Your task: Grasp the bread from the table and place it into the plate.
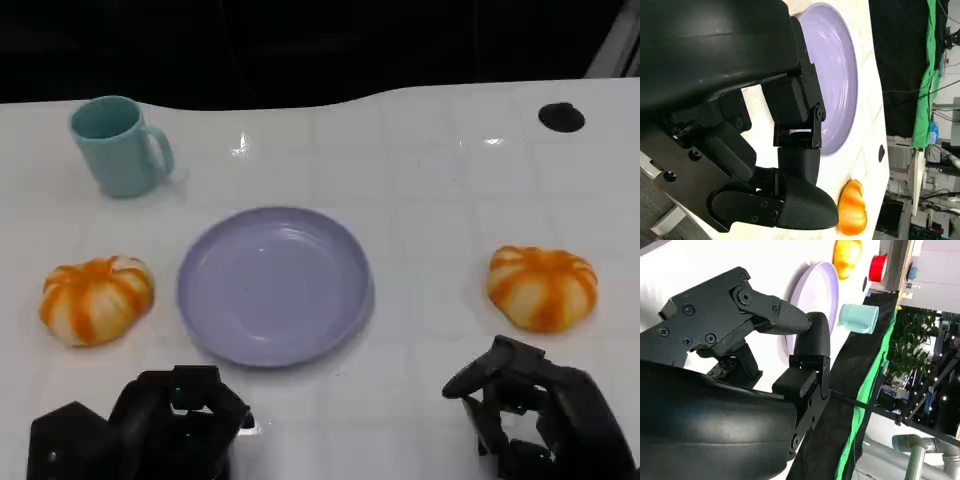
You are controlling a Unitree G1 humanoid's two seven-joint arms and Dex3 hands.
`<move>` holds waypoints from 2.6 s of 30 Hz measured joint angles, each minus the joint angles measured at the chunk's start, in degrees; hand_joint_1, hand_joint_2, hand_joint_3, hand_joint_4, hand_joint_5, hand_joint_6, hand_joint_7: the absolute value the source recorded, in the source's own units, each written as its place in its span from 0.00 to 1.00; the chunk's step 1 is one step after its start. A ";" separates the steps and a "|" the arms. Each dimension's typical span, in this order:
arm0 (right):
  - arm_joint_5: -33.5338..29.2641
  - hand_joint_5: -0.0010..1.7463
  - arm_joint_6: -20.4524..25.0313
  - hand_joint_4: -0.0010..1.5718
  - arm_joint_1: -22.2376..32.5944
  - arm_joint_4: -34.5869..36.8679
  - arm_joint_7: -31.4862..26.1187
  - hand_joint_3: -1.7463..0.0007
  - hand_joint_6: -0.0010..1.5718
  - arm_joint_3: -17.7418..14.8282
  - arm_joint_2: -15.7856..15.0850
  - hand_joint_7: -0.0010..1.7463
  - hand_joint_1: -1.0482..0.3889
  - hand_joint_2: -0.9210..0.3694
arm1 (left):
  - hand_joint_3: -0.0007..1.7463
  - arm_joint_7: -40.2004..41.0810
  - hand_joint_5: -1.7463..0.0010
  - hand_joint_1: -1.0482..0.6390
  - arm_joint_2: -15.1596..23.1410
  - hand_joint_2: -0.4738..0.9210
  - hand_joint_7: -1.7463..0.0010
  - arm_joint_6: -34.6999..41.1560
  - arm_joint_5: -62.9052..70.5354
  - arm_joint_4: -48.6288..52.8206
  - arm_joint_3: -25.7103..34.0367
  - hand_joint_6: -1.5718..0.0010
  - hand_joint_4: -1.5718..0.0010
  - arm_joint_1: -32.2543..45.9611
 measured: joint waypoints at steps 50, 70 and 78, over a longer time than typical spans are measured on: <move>-53.99 0.26 24.98 0.00 -16.30 -4.42 -24.20 0.99 0.19 5.73 -17.73 0.01 0.29 0.02 | 0.41 0.01 0.29 0.00 0.03 0.72 0.53 -0.05 0.07 0.45 -0.04 0.10 0.00 -0.24; -53.02 0.19 31.81 0.01 -29.34 17.16 -26.98 1.00 0.17 15.81 -17.26 0.00 0.30 0.03 | 0.42 0.01 0.29 0.00 -0.07 0.70 0.54 -0.05 0.05 -0.30 -0.17 0.10 0.00 0.25; -51.30 0.19 31.40 0.04 -34.27 27.35 -30.67 0.99 0.18 18.46 -16.34 0.01 0.32 0.01 | 0.43 0.01 0.29 0.00 -0.07 0.70 0.53 -0.05 0.06 -0.44 -0.14 0.10 0.00 0.35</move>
